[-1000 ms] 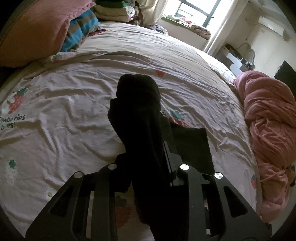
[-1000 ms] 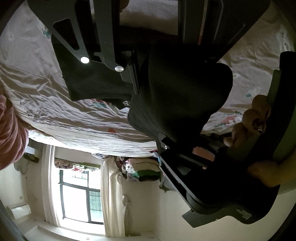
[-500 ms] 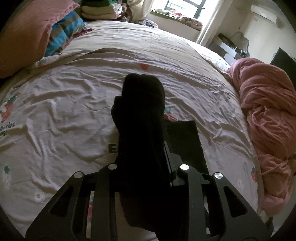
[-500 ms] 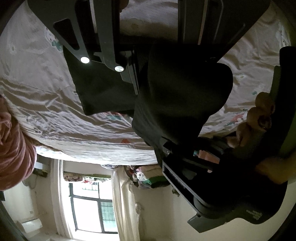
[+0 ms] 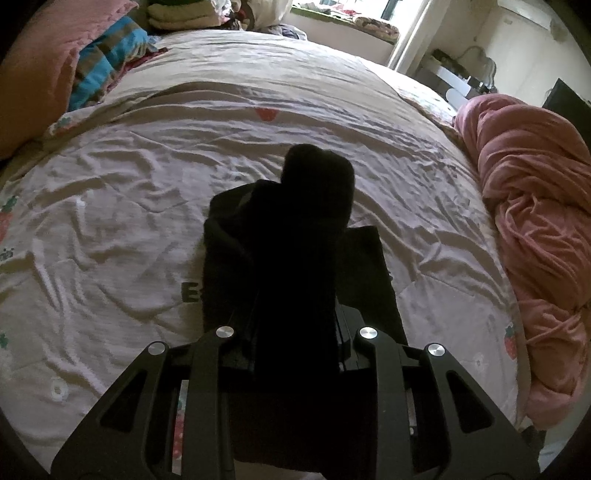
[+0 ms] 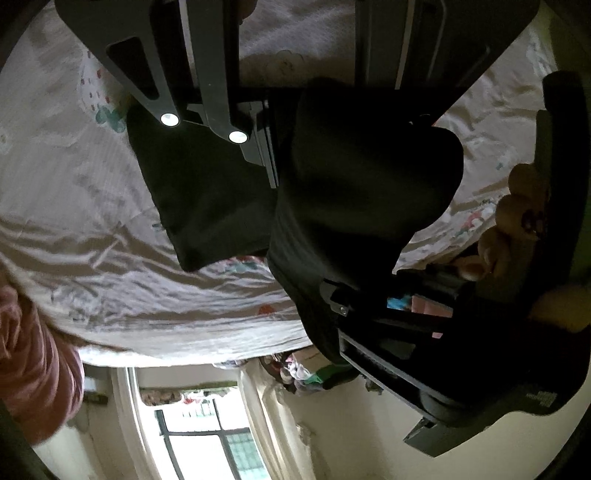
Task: Fold small clothes
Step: 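Lift the gripped end and fold it over onto the shirt's other half, then lay the folded end down and open both grippers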
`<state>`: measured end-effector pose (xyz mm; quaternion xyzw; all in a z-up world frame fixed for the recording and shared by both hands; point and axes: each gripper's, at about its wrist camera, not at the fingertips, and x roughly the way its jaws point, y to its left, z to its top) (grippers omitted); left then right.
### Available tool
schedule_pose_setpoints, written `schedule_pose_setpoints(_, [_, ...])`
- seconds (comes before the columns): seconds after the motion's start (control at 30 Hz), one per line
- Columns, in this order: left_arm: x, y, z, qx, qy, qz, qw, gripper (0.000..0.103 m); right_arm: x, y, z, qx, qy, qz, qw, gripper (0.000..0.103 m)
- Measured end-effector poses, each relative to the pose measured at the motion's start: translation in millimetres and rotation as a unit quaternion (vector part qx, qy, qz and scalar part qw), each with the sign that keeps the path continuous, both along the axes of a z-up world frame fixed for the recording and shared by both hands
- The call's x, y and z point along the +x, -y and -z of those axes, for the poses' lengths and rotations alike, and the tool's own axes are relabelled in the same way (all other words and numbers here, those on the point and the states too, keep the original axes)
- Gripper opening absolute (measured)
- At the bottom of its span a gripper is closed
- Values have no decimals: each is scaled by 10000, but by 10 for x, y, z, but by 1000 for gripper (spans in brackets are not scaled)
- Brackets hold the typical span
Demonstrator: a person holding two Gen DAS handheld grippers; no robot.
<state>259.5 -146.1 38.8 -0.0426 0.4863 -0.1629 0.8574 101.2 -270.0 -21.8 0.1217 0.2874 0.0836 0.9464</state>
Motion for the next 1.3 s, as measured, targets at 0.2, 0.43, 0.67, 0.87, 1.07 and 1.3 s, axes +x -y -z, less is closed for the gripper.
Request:
schedule_pose_setpoints(0.2, [80,170,116,40,-202,25,9998,21,49,186,114,575,-289,75,9979,17])
schedule_pose_setpoints(0.43, [169,373,231,0,-337,61,9994,27,99,390,273,1282,-560,86,9901,18])
schedule_pose_setpoints(0.67, [244,474,280,-488,-487,110,9976,59,143,583,472,1906,-841,198,9779,24])
schedule_pose_setpoints(0.87, [183,281,276,-937,-456,-77,9945,64,157,778,637,2607,-1112,280,9586,28])
schedule_pose_setpoints(1.07, [117,17,240,-759,-276,-300,9963,64,119,856,626,2812,-1258,259,9510,37])
schedule_pose_setpoints(1.3, [-166,-192,506,-160,-161,-220,9995,64,234,1047,408,3080,-1343,-167,9417,72])
